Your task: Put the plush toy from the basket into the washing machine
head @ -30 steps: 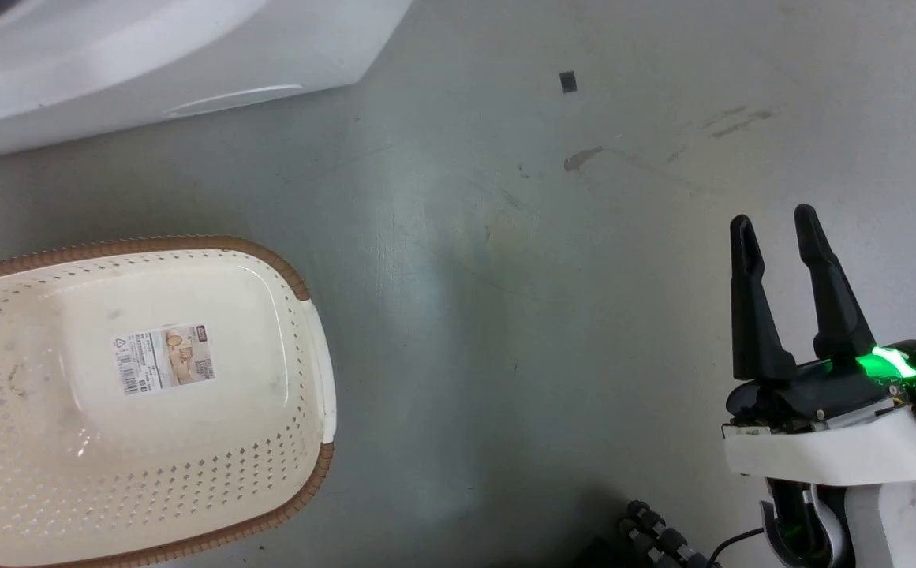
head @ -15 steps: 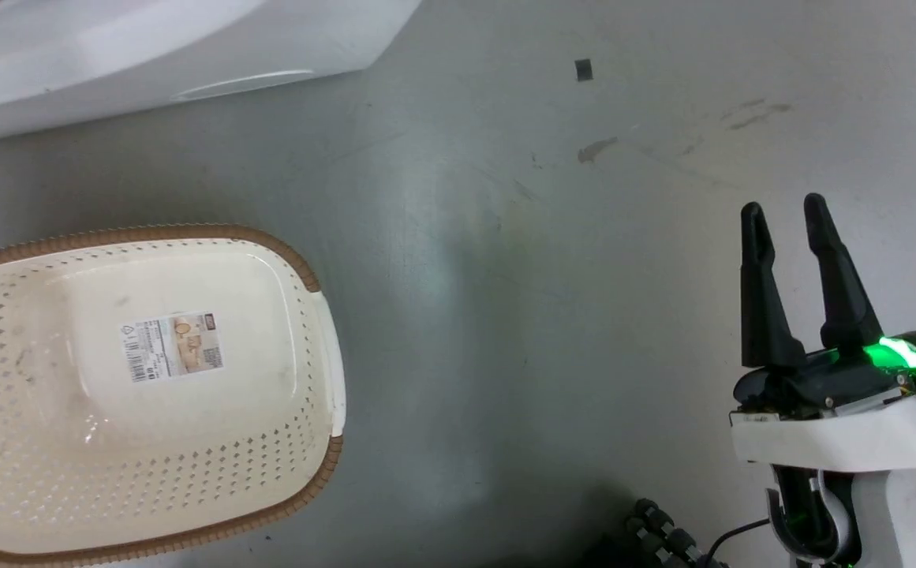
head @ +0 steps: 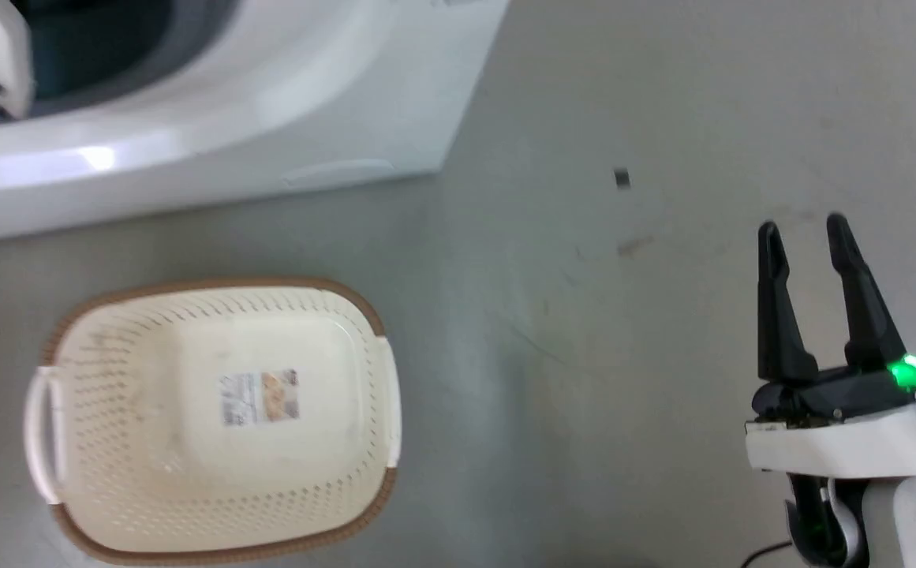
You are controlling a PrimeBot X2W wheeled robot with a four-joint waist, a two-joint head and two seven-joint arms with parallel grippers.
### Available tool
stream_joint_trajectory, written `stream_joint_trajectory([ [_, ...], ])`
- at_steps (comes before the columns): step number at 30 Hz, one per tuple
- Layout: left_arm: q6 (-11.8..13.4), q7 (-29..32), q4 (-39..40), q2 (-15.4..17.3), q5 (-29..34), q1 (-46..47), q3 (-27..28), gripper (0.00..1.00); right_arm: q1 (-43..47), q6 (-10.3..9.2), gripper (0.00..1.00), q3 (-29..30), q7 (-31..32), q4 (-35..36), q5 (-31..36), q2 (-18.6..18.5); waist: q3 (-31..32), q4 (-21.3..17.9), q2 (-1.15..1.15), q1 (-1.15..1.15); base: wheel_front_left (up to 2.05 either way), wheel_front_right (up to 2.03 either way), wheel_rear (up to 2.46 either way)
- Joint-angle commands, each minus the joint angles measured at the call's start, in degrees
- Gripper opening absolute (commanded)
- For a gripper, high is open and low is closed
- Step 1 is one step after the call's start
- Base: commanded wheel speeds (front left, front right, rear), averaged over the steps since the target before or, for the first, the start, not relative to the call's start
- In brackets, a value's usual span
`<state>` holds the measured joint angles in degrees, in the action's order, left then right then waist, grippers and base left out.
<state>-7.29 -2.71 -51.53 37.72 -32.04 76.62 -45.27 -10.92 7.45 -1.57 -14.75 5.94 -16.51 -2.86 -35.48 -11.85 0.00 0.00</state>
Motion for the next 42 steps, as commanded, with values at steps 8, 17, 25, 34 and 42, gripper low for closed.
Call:
stream_joint_trajectory([
  [8, 1.5, -10.33, -0.59, -5.26, -3.53, -12.13, 1.05, 1.0, 5.18, 0.03, 1.0, 0.78, -0.25, -1.25, 3.61, -0.01, 17.21, 8.88, 0.0, 0.0, 0.0, 0.0, 0.0],
  [17, 9.16, -12.26, 16.11, -7.55, -5.27, -30.23, 8.01, 1.0, 10.06, 0.03, 1.0, 0.67, -0.25, -2.14, 4.36, -0.01, 26.56, 12.05, 0.0, 0.0, 0.0, 0.0, 0.0],
  [25, 18.3, -12.28, 35.06, -8.39, -3.08, -50.72, 16.5, 1.0, 13.32, 0.03, 1.0, 0.28, -0.25, -2.66, 4.19, -0.01, 30.84, 12.98, 0.0, 0.0, 0.0, 0.0, 0.0],
  [34, 22.23, -12.28, 47.3, -10.28, 1.19, -68.6, 19.19, 1.0, 16.15, 0.03, 1.0, 0.05, -0.25, -3.26, 4.35, -0.01, 34.27, 13.97, 0.0, 0.0, 0.0, 0.0, 0.0],
  [42, 22.58, -12.29, 47.33, -13.25, 3.96, -76.18, 19.88, 1.0, 17.81, 0.03, 1.0, -0.24, -0.25, -3.74, 3.33, -0.01, 35.3, 14.49, 0.0, 0.0, 0.0, 0.0, 0.0],
])
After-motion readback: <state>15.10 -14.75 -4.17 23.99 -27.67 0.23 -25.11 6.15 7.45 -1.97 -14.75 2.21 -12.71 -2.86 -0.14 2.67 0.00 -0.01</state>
